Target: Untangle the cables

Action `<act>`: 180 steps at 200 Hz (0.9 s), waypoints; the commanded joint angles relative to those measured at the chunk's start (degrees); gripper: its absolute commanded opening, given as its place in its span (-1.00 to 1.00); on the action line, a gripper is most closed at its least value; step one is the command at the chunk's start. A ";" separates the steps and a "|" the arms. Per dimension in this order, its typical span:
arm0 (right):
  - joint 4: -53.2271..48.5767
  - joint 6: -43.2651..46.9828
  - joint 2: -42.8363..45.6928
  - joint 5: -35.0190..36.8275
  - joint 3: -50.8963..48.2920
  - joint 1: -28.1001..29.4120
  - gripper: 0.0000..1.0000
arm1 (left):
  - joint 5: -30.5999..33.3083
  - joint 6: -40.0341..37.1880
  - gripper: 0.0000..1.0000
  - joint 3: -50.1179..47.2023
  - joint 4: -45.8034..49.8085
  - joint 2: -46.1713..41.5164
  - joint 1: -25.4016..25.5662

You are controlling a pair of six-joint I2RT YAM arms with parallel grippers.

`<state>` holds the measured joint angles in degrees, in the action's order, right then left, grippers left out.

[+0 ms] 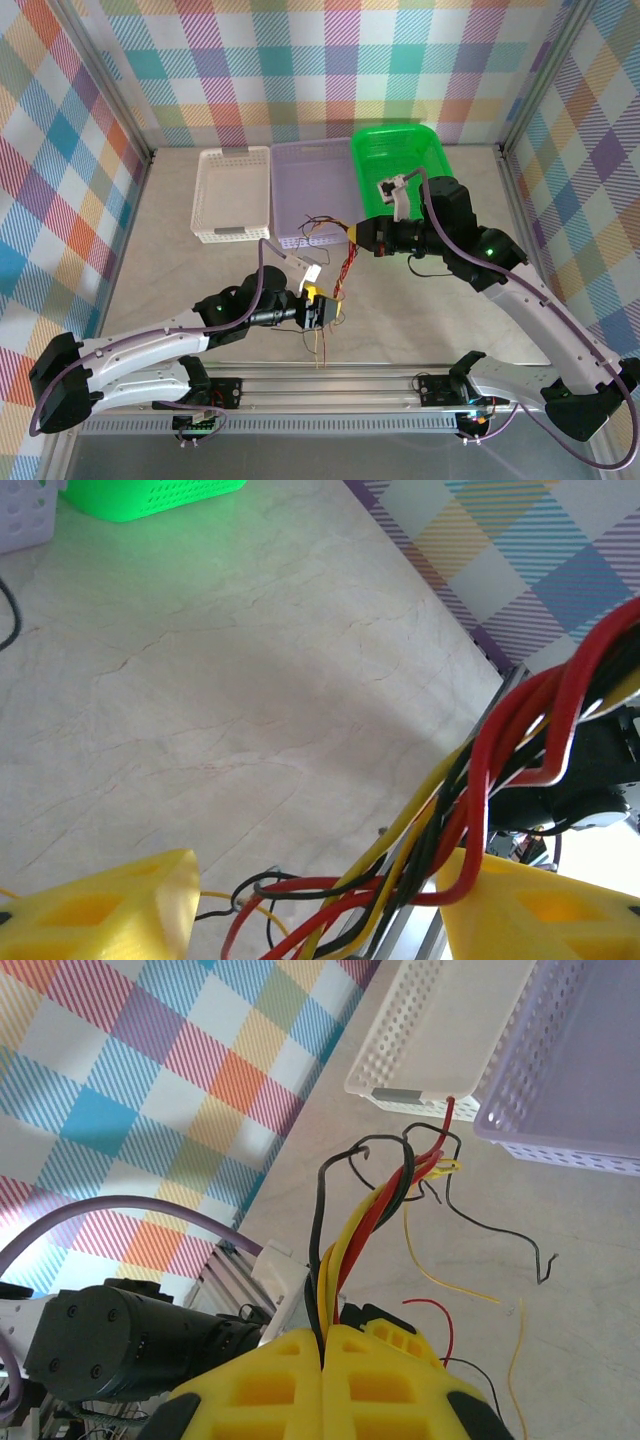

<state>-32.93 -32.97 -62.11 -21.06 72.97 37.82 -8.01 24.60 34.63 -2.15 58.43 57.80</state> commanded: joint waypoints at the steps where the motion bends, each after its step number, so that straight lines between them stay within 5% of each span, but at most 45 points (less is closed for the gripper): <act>1: 2.91 -1.47 1.18 -2.09 -0.21 -0.29 -1.00 | -0.47 0.11 0.21 -0.38 -2.70 0.38 1.00; 62: 3.85 -1.84 2.10 -2.66 -2.74 -0.29 -1.00 | -0.72 0.63 -0.29 -0.09 -3.04 0.21 1.00; 100: 3.22 -1.40 3.26 -2.05 -3.92 -0.55 -1.00 | -0.84 1.06 -1.00 -0.09 -2.14 -0.63 1.00; 145: 3.22 -1.01 5.36 -1.53 -7.05 -1.59 -1.00 | -0.65 2.71 -1.00 0.36 -1.58 -2.17 1.00; 155: 3.07 -0.73 6.05 -1.45 -7.77 -1.70 -0.70 | -0.11 3.23 -1.00 0.81 -1.04 -2.34 1.00; 169: 2.45 -0.29 7.39 -0.19 -8.75 -1.78 -0.02 | -0.06 3.84 -1.00 1.67 -0.55 -2.18 1.00; 180: 2.42 -0.04 8.77 0.63 -9.97 -1.78 0.05 | 0.04 4.30 -1.00 2.61 0.13 -1.94 1.00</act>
<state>-30.57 -33.85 -56.27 -21.69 65.06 36.25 -8.43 26.87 34.65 -2.50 57.49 58.11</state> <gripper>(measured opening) 0.416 0.048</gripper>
